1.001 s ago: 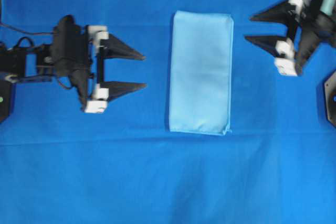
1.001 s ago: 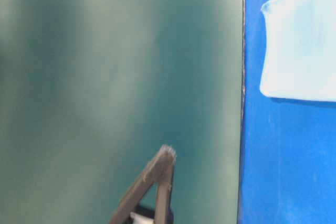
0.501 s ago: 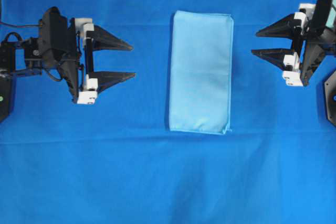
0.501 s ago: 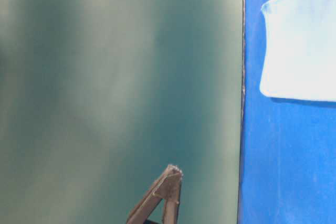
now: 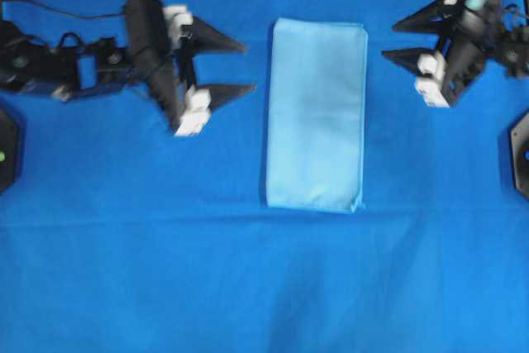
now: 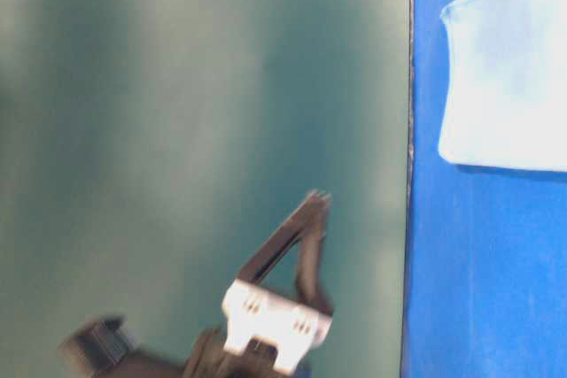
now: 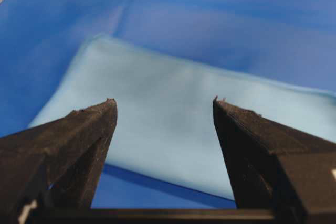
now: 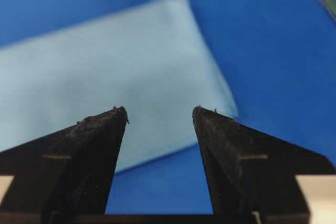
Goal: Fold the light blue towel.
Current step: 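Move both grippers to the far corners of the folded strip and grasp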
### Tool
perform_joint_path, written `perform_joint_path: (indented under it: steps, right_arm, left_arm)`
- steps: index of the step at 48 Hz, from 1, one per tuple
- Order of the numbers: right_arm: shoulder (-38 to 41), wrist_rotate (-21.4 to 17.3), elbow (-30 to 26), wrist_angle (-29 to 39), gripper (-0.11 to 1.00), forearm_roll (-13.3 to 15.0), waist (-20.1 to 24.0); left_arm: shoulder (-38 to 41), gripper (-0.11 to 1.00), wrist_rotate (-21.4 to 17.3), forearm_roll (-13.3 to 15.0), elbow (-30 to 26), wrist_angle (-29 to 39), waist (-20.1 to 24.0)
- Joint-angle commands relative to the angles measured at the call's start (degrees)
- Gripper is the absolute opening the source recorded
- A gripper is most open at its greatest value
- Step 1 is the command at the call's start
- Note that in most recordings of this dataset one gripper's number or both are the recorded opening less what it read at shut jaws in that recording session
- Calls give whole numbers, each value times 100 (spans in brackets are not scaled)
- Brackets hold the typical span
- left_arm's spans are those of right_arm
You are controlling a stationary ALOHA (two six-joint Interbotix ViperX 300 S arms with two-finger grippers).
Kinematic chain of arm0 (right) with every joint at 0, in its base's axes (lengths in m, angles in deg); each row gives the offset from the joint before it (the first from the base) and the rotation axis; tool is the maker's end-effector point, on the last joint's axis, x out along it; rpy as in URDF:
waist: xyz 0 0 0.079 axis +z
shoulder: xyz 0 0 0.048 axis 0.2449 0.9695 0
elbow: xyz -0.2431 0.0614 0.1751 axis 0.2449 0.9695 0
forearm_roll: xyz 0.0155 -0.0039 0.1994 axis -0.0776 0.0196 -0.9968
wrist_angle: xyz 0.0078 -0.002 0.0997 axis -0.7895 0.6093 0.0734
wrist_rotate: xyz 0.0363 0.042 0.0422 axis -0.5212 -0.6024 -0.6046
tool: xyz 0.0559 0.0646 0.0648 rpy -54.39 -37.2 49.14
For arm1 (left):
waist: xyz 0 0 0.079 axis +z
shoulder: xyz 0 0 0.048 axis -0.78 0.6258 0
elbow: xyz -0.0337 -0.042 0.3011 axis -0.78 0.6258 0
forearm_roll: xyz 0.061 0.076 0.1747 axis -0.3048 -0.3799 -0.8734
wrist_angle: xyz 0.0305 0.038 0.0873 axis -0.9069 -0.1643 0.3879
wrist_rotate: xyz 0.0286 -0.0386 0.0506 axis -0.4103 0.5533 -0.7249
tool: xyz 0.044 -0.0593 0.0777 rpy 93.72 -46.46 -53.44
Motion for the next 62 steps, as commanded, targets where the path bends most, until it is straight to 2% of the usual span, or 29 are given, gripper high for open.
perform_joint_path:
  steps: [1, 14, 23, 32, 42, 47, 55, 58, 62]
  right_arm:
    - [422, 18, -308, 44, 59, 97, -211]
    - [1916, 18, -835, -70, 59, 396, -668]
    - [2584, 18, -1072, -255, 59, 510, -861]
    - [2856, 18, -1169, -396, 59, 536, -914]
    - [3050, 18, -1222, -466, 57, 536, -914]
    - [3059, 18, -1195, -475, 48, 536, -914]
    - [3059, 18, -1151, -501, 4, 545, -914]
    - [3059, 18, -1143, -510, 3, 545, -905]
    - [3041, 9, -1125, -562, 3, 536, -896]
  left_arm:
    - [316, 71, -9, -9, -360, 26, 246]
    - [1494, 71, -9, -9, -1099, 185, 782]
    - [2162, 71, 0, -9, -1459, 185, 1063]
    - [2593, 71, 0, -9, -1687, 193, 1195]
    - [2681, 66, -9, -18, -1767, 193, 1204]
    - [2689, 54, -53, -62, -1775, 308, 1195]
    - [2707, 13, -396, -62, -1784, 308, 1063]
    - [2716, 1, -448, -62, -1784, 308, 1037]
    - [2707, 0, -448, -62, -1784, 308, 1037]
